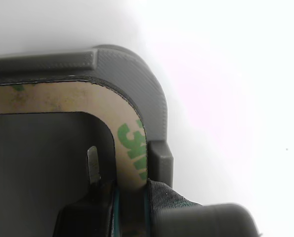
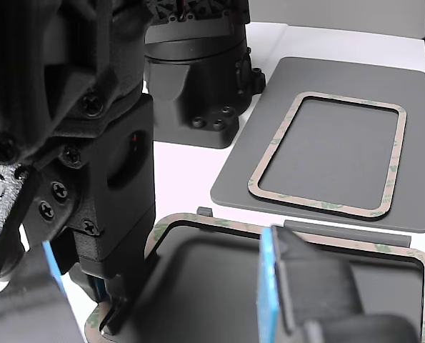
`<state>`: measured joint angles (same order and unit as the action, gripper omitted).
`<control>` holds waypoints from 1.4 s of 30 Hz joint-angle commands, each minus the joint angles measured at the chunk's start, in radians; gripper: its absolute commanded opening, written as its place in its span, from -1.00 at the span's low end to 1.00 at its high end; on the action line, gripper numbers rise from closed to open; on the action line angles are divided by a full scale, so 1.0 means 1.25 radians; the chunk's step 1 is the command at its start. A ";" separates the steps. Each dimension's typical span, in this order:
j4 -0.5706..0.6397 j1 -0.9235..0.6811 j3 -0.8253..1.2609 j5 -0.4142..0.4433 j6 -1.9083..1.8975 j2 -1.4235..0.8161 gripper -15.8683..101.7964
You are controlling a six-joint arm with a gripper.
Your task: Move top rectangular frame to the holder.
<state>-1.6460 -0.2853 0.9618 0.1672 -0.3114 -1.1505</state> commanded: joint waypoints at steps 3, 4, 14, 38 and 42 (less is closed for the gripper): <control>-0.006 0.020 -0.007 -0.006 0.006 -0.018 -0.91; -0.006 0.021 -0.007 -0.007 0.006 -0.020 -0.91; 0.000 0.028 -0.006 -0.020 0.010 -0.011 -0.91; 0.010 0.028 -0.001 -0.028 0.009 0.000 -0.91; 0.007 0.028 -0.001 -0.028 0.012 0.000 -0.91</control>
<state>-1.6352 -0.2654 0.9771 0.1335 -0.3007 -1.1275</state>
